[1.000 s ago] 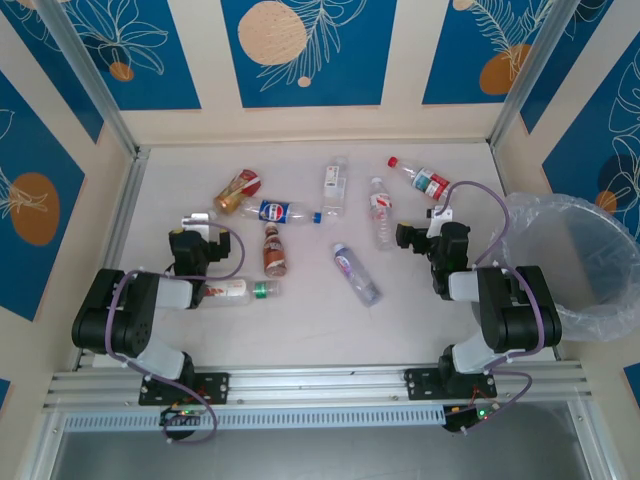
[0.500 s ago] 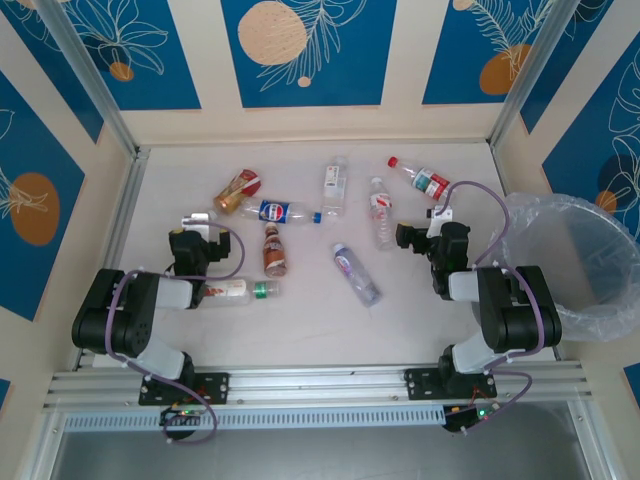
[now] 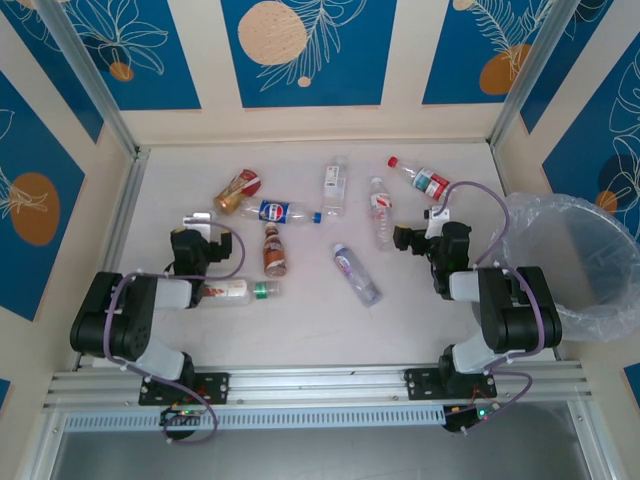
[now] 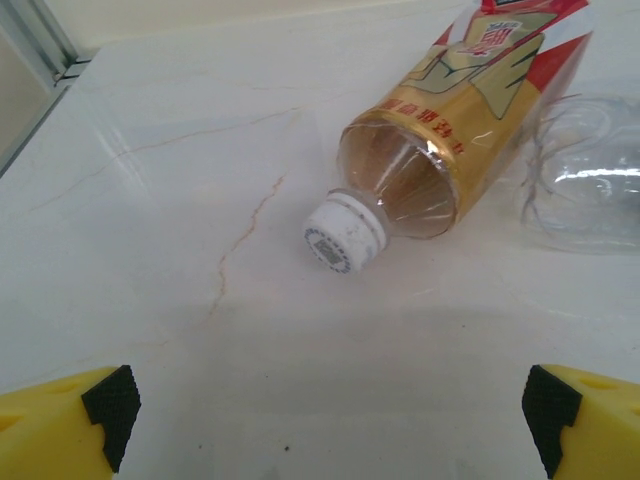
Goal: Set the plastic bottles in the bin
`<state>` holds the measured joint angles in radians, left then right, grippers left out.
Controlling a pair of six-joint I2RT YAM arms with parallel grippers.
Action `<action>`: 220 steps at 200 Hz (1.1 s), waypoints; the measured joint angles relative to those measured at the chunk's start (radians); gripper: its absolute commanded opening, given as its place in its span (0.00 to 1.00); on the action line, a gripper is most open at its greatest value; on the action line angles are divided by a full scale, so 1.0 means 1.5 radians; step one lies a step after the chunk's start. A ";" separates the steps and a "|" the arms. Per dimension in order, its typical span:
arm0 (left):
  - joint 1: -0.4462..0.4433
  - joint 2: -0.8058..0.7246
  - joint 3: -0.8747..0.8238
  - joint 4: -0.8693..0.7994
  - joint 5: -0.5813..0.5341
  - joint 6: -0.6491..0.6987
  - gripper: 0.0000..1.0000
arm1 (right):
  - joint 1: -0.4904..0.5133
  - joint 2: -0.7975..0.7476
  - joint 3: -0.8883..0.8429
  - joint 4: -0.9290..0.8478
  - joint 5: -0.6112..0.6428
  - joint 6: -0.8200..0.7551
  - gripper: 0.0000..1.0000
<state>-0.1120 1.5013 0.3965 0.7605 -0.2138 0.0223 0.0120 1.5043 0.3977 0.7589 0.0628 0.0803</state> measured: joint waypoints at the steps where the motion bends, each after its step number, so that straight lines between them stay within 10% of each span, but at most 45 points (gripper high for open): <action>1: 0.000 -0.001 0.001 -0.002 0.001 0.000 0.99 | 0.001 -0.002 0.001 -0.004 -0.001 -0.001 0.99; 91: 0.000 -0.161 0.073 -0.230 -0.050 -0.051 0.99 | 0.072 -0.108 0.148 -0.258 -0.011 -0.034 0.99; 158: 0.000 -0.314 0.259 -0.729 -0.160 -0.447 0.99 | 0.123 -0.137 0.255 -0.446 0.002 0.096 0.99; 220: -0.006 -0.330 0.313 -1.071 -0.016 -0.695 0.99 | 0.123 -0.184 0.268 -0.487 0.028 0.258 0.99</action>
<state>-0.1207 1.0058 0.8654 -0.8455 -0.2375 -1.0199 0.1959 1.2285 0.8001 0.0292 0.1051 0.4679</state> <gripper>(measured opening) 0.995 0.994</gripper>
